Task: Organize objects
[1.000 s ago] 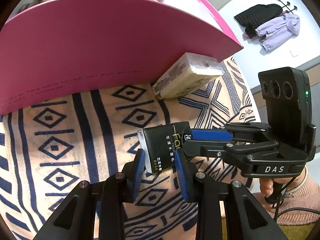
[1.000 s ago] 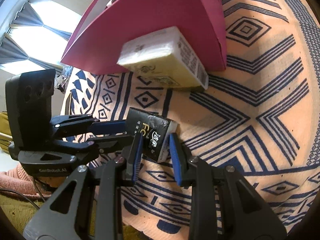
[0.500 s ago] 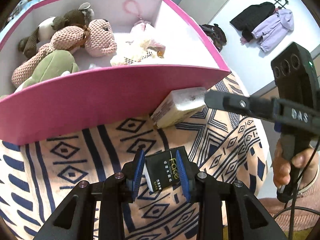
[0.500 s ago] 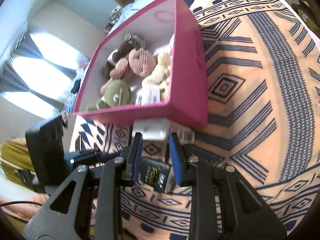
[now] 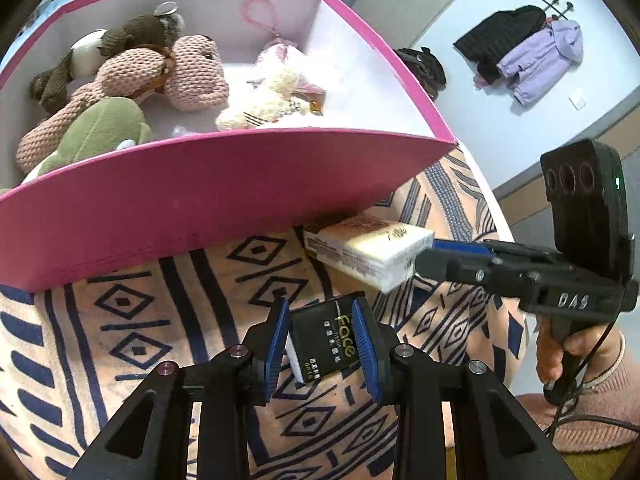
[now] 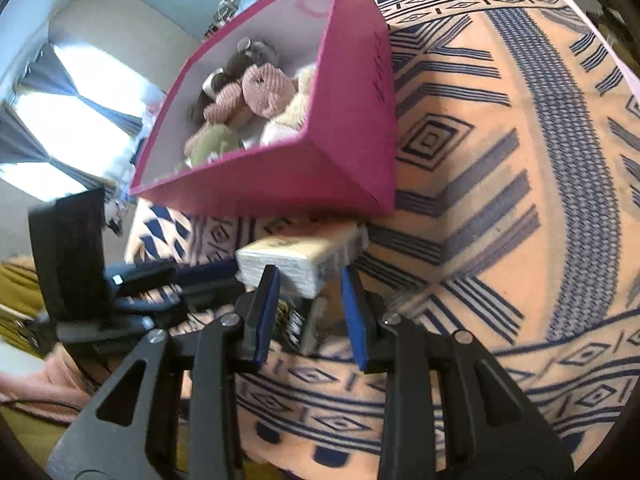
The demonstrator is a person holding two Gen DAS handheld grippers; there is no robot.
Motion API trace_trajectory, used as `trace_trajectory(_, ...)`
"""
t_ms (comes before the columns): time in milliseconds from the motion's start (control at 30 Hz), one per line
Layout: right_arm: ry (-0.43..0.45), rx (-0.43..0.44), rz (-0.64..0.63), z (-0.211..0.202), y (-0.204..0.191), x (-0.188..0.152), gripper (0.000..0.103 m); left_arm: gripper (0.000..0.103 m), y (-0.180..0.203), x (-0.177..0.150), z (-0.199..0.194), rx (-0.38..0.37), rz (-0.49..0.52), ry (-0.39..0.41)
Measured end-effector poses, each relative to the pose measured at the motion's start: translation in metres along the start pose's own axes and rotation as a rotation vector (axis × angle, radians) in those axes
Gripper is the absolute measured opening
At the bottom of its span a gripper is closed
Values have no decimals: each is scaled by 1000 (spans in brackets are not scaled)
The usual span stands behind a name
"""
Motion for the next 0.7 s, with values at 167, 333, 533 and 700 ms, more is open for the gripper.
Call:
trace_trajectory(167, -43, -123, 5, -2, 27, -25, 36, 33, 13, 0, 7, -10, 50, -18)
trace_trajectory(333, -18, -146, 110, -6, 60, -35, 36, 33, 25, 11, 14, -6, 98, -18)
trace_trajectory(533, -15, -2, 122, -4, 42, -39, 36, 33, 36, 31, 21, 7, 168, 3)
trace_trajectory(700, -11, 47, 149, 5, 44, -37, 36, 33, 44, 38, 30, -7, 235, -17)
Point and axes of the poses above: each gripper's, at about its wrist camera, not at the fingertips, and z roughly the way its jaws point, y to its right, x to its top, the point moved 8 cm from there along z, roughly the way its jaws point, and after that the axes turned 9 degrees about x, right-handed, at the moved point
